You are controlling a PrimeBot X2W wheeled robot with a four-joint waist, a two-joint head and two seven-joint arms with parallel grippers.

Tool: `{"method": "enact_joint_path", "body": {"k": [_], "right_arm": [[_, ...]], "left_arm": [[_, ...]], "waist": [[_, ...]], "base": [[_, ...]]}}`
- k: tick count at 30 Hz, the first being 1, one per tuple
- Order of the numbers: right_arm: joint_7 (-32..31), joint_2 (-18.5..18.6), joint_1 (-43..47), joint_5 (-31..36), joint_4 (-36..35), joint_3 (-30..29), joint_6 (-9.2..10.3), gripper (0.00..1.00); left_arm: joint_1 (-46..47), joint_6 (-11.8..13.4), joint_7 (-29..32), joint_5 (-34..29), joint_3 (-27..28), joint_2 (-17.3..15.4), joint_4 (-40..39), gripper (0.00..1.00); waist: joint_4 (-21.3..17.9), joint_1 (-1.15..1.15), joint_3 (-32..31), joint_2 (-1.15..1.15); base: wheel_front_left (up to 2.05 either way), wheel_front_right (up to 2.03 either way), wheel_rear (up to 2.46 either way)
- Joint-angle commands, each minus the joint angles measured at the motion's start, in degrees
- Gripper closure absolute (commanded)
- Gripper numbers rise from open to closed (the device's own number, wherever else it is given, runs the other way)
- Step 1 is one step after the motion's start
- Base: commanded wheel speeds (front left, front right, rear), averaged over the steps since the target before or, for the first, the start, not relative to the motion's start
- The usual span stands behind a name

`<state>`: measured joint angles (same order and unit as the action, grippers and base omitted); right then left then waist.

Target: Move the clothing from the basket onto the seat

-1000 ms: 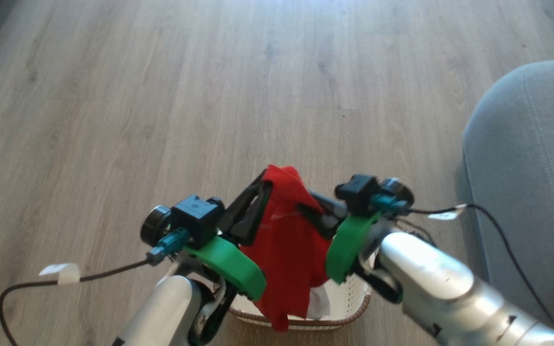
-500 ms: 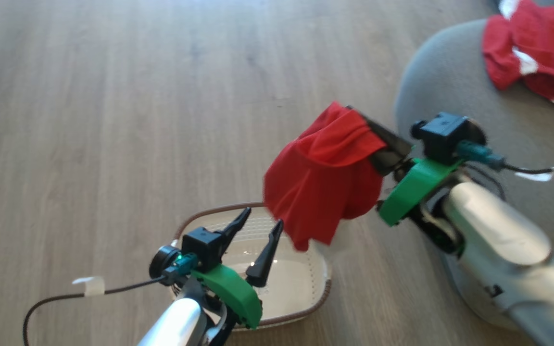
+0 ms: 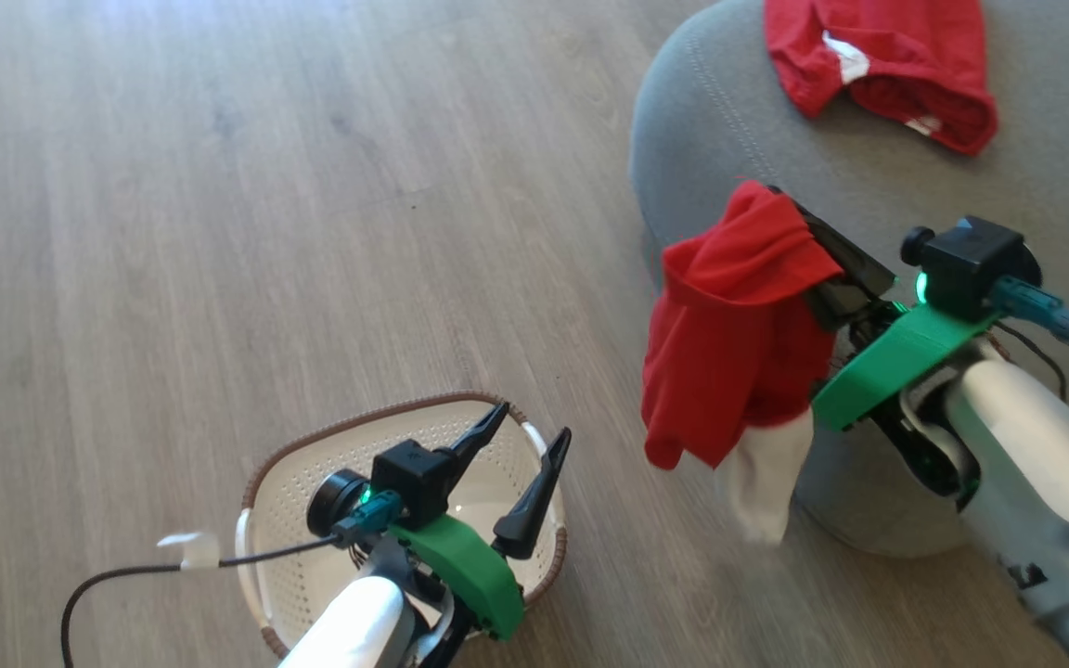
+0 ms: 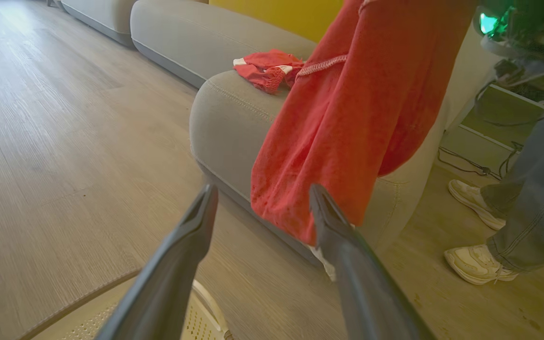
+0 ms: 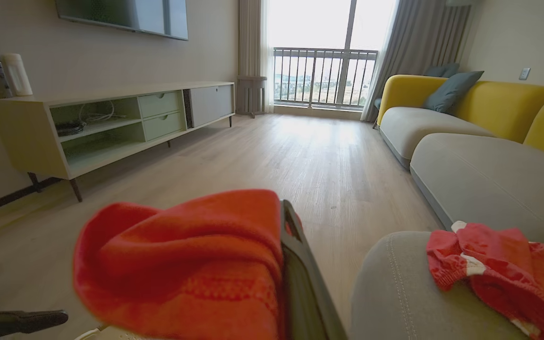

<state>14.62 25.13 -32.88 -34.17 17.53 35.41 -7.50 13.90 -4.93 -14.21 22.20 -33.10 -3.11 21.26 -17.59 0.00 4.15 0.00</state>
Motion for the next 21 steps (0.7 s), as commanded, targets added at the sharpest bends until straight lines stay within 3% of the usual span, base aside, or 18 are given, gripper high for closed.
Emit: {"method": "enact_joint_path", "body": {"k": [1, 13, 18, 21], "right_arm": [[0.4, 0.8, -0.1, 0.2, -2.1, -1.0, 0.01, 1.0], [0.4, 2.4, 2.6, -0.3, -3.1, -4.9, 0.01, 1.0], [0.4, 1.5, -2.7, -1.9, -0.8, -7.0, 0.01, 1.0], [0.4, 2.1, -13.0, -0.9, 4.0, -13.2, 0.01, 1.0]], "left_arm": [[2.1, 0.0, -0.8, 0.3, 1.6, 0.2, -2.2, 0.0], [1.9, 0.8, -0.8, 1.0, 0.6, 0.2, -3.0, 0.0], [4.8, 1.2, -0.8, -0.4, 0.7, 0.2, -2.9, 0.0], [8.8, 1.5, -0.8, -1.6, 1.9, 0.2, -3.1, 0.0]], "waist": [[-0.7, 0.0, 0.0, 0.0], [0.6, 0.0, 1.4, 0.0], [2.6, 0.0, 7.4, 0.0], [4.4, 0.0, 15.1, 0.0]], "base": [[0.0, 0.0, 0.0], [0.0, 0.0, 0.0], [0.0, 0.0, 0.0], [0.0, 0.0, 0.0]]}}
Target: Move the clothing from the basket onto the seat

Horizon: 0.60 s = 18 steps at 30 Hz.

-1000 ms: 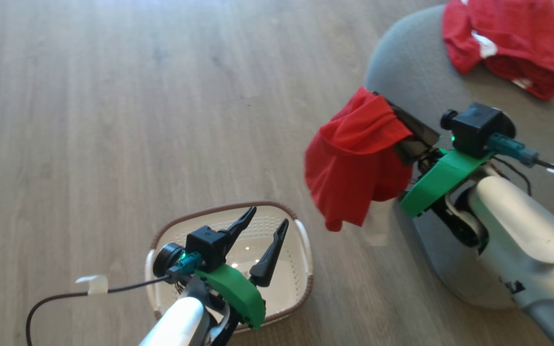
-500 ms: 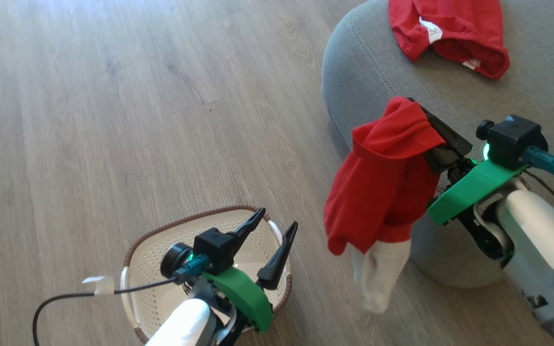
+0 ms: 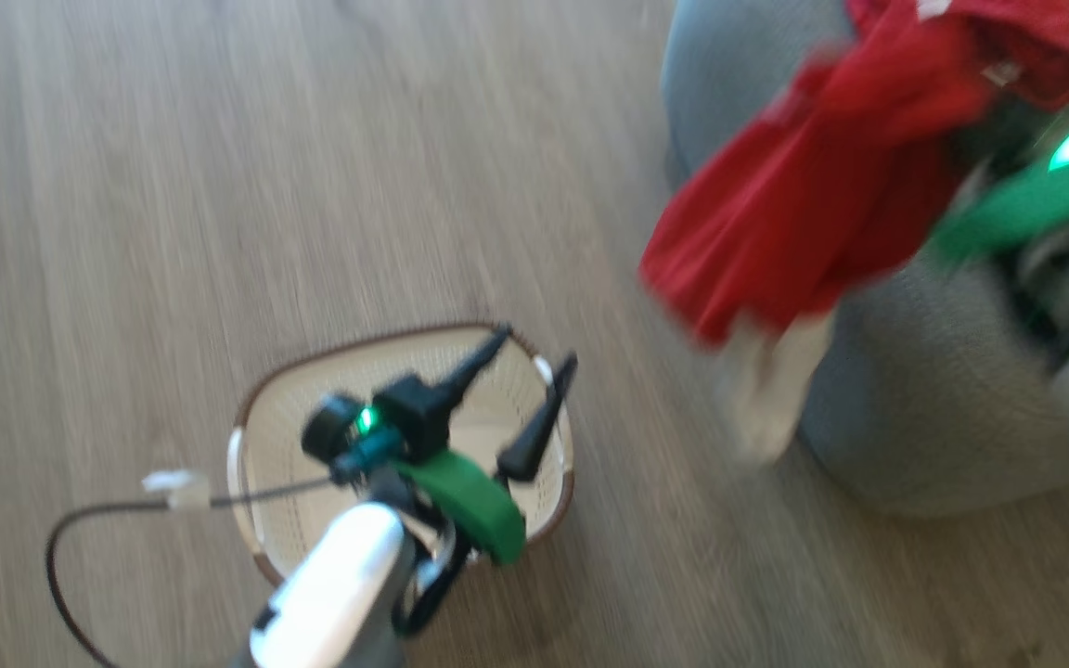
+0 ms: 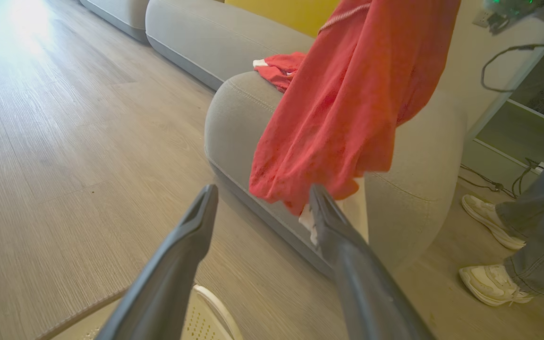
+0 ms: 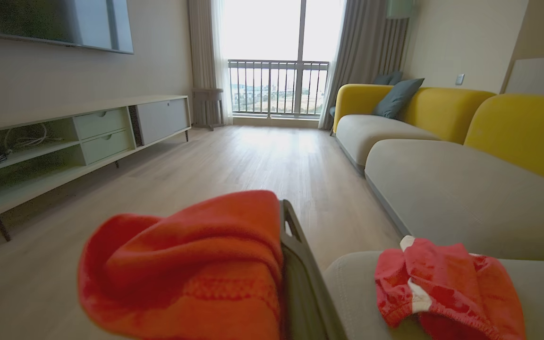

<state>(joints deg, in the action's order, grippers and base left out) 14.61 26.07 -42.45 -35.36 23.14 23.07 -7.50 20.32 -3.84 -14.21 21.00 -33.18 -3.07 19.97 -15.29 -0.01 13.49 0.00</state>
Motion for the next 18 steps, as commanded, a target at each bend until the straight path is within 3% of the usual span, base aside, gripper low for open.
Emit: {"method": "enact_joint_path", "body": {"k": [1, 4, 10, 18], "right_arm": [[0.4, 1.6, -6.6, 1.0, 0.1, -2.8, 0.01, 1.0], [0.4, 3.8, -16.8, 3.3, 5.1, -9.4, 0.01, 1.0], [-0.8, 11.7, -35.0, 9.2, 12.9, -25.4, 0.01, 1.0], [-6.1, 14.9, -40.4, 11.9, 19.4, -31.4, 0.01, 1.0]], "left_arm": [[3.2, 0.4, -0.8, -0.8, 2.4, 0.2, -1.6, 0.0], [5.4, 0.2, -0.8, -1.5, 3.5, 0.2, -1.5, 0.0], [6.8, 0.3, -0.8, -1.5, 5.9, 0.2, -2.3, 0.0], [6.7, 0.4, -0.8, -3.2, 8.0, 0.2, -3.1, 0.0]], "waist": [[2.6, 0.01, 7.6, 0.0], [4.1, 0.01, 12.6, 0.0], [6.3, 0.01, 18.3, 0.0], [3.6, 0.01, 22.0, 0.0]], "base": [[0.0, 0.0, 0.0], [0.0, 0.0, 0.0], [0.0, 0.0, 0.0], [0.0, 0.0, 0.0]]}}
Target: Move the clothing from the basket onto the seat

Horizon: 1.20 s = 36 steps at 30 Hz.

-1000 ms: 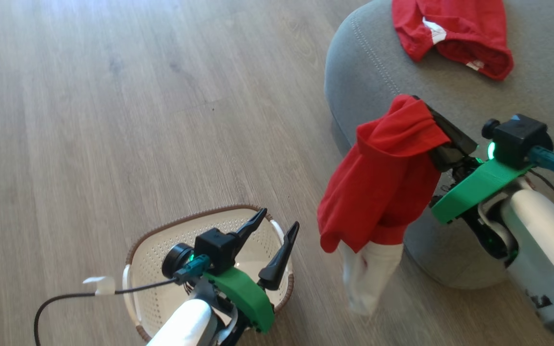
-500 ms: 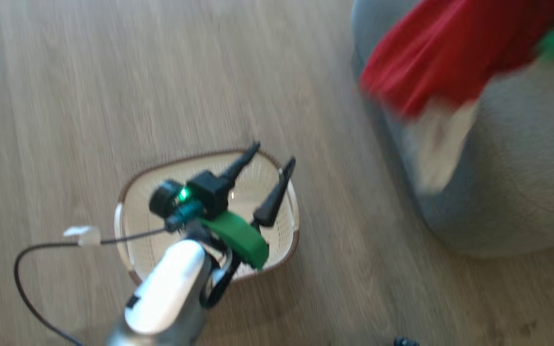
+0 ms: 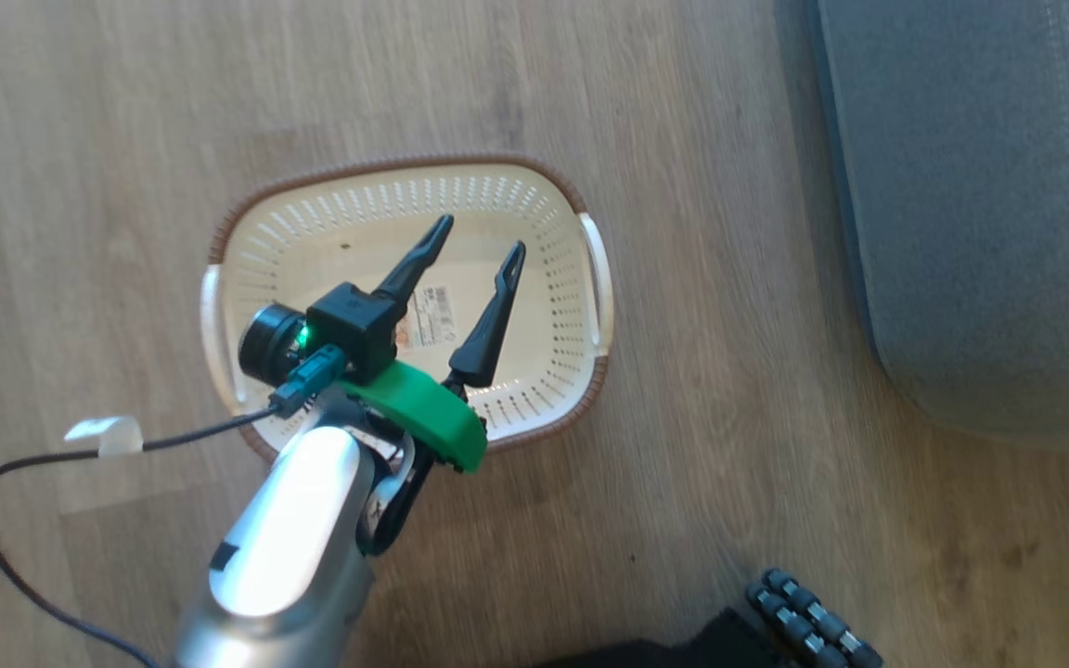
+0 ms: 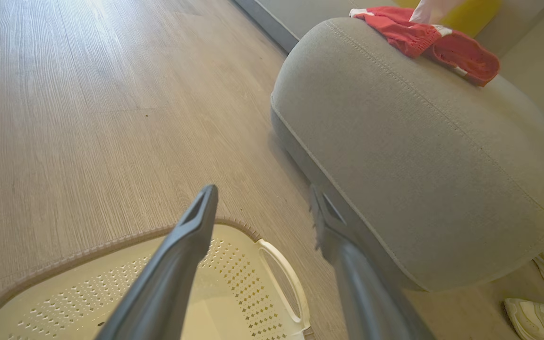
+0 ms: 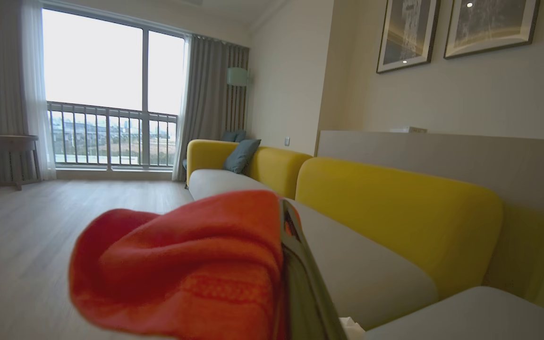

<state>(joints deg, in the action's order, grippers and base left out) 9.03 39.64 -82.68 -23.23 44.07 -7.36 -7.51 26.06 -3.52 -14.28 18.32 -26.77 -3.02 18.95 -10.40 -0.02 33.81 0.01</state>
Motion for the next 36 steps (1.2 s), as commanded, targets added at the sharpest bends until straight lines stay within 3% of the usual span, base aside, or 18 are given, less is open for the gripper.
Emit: {"method": "enact_joint_path", "body": {"k": [1, 9, 12, 13, 14, 19, 24, 30, 36], "right_arm": [[-1.2, 1.0, 0.8, -0.7, -0.6, -1.2, 0.02, 1.0], [1.1, -5.5, 11.3, 0.9, 10.4, -0.7, 0.02, 0.98], [2.6, -6.6, 10.8, 2.7, 13.8, -1.5, 0.02, 0.64], [3.1, -6.9, 10.5, 3.1, 14.6, -1.8, 0.02, 0.47], [3.6, -7.2, 10.2, 3.5, 15.3, -2.0, 0.02, 0.0], [4.6, -8.1, 10.5, 5.9, 17.3, -0.8, 0.02, 0.0], [5.0, -10.3, 17.1, 7.1, 15.2, 5.4, 0.02, 0.0], [4.0, -12.5, 31.2, 3.4, 7.2, 14.3, 0.02, 0.0], [3.3, -12.1, 46.6, -0.7, -5.6, 16.7, 0.02, 0.0]], "left_arm": [[1.5, 0.0, -0.7, -1.2, 1.9, 0.1, -2.2, 0.0], [7.7, -1.4, -0.7, -6.3, 3.3, -1.2, -1.6, 0.0], [9.3, -1.6, -0.7, -7.0, 4.0, -1.4, -1.5, 0.0], [9.4, -1.7, -0.7, -7.0, 4.5, -1.4, -1.6, 0.0], [9.5, -1.7, -0.7, -7.0, 5.0, -1.5, -1.6, 0.0], [7.3, -1.8, -0.7, -6.6, 7.3, -1.3, -1.5, 0.0], [3.3, -1.9, -0.7, -5.4, 9.8, -0.7, -1.5, 0.0], [-2.5, -2.0, -0.7, -4.0, 13.5, -0.3, -0.9, 0.0], [-8.1, -2.1, -0.7, -2.8, 16.5, 0.0, -1.2, 0.0]], "waist": [[-1.9, 0.02, 2.7, -0.01], [-3.8, 0.02, 11.0, -0.01], [-3.0, 0.02, 12.0, -0.01], [-2.8, 0.02, 12.0, -0.01], [-2.7, 0.02, 11.8, -0.01], [-2.8, 0.02, 8.3, -0.01], [-3.6, 0.02, 1.1, -0.01], [-4.8, 0.02, -8.6, -0.01], [-5.5, 0.02, -16.0, -0.01]], "base": [[0.0, 0.0, 0.0], [0.0, 0.0, 0.0], [0.0, 0.0, 0.0], [0.0, 0.0, 0.0], [0.0, 0.0, 0.0], [0.0, 0.0, 0.0], [0.0, 0.0, 0.0], [0.0, 0.0, 0.0], [0.0, 0.0, 0.0]]}}
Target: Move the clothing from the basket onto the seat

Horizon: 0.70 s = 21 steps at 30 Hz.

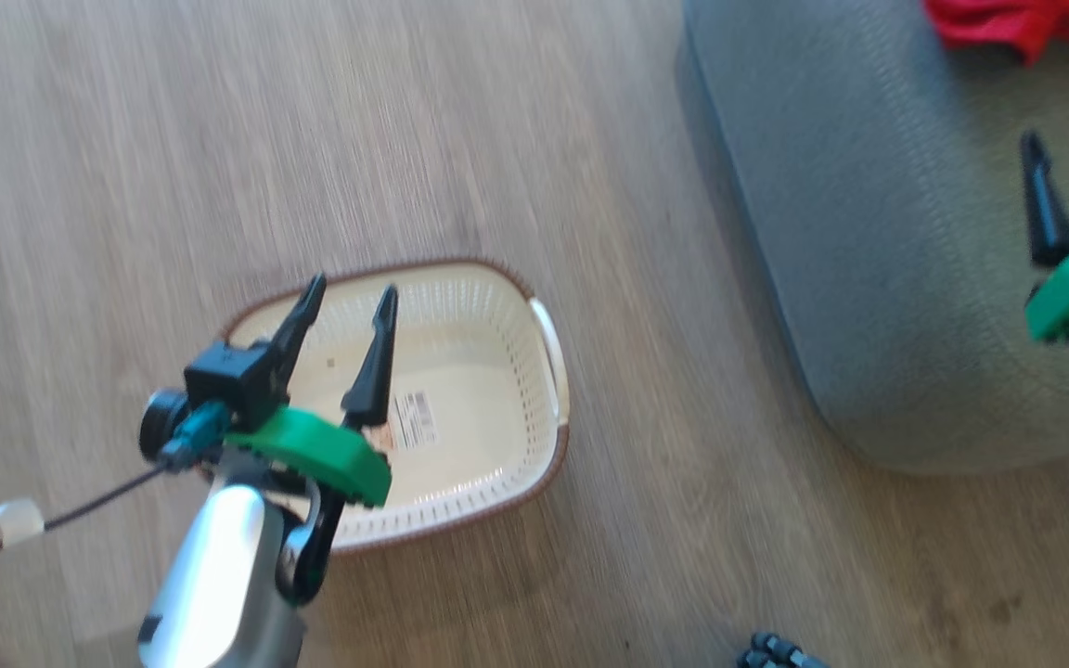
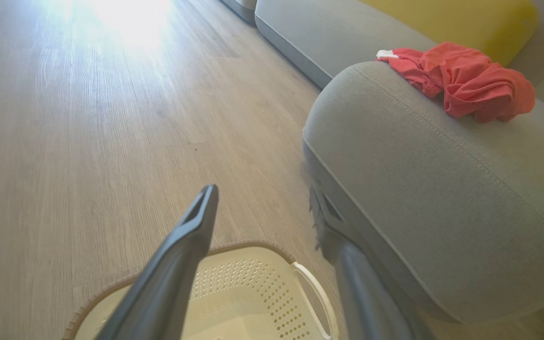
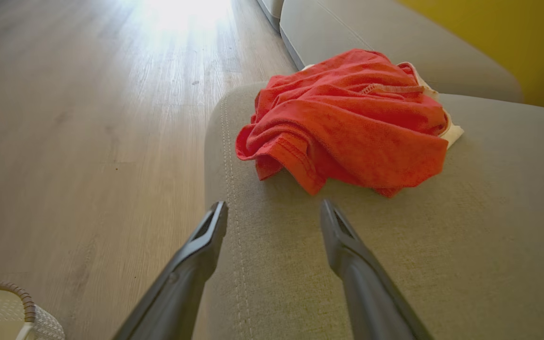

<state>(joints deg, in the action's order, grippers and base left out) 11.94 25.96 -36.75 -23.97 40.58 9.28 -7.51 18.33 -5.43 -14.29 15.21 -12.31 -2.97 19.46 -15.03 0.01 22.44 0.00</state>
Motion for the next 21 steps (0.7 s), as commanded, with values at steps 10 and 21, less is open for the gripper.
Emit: {"method": "enact_joint_path", "body": {"k": [10, 21], "right_arm": [[1.3, -5.2, 19.7, 5.3, -22.7, -9.6, 0.02, 0.0], [2.6, -18.6, 30.6, 15.0, -26.0, -9.6, 0.02, 0.0]], "left_arm": [[-6.1, 2.8, -0.7, 3.9, 5.0, 0.1, -1.9, 0.0], [-9.2, 5.0, -0.7, 0.6, 9.6, 0.1, -0.6, 0.0]], "waist": [[5.2, -0.01, -12.0, 0.0], [16.6, -0.01, -17.3, 0.0]], "base": [[0.0, 0.0, 0.0], [0.0, 0.0, 0.0]]}}
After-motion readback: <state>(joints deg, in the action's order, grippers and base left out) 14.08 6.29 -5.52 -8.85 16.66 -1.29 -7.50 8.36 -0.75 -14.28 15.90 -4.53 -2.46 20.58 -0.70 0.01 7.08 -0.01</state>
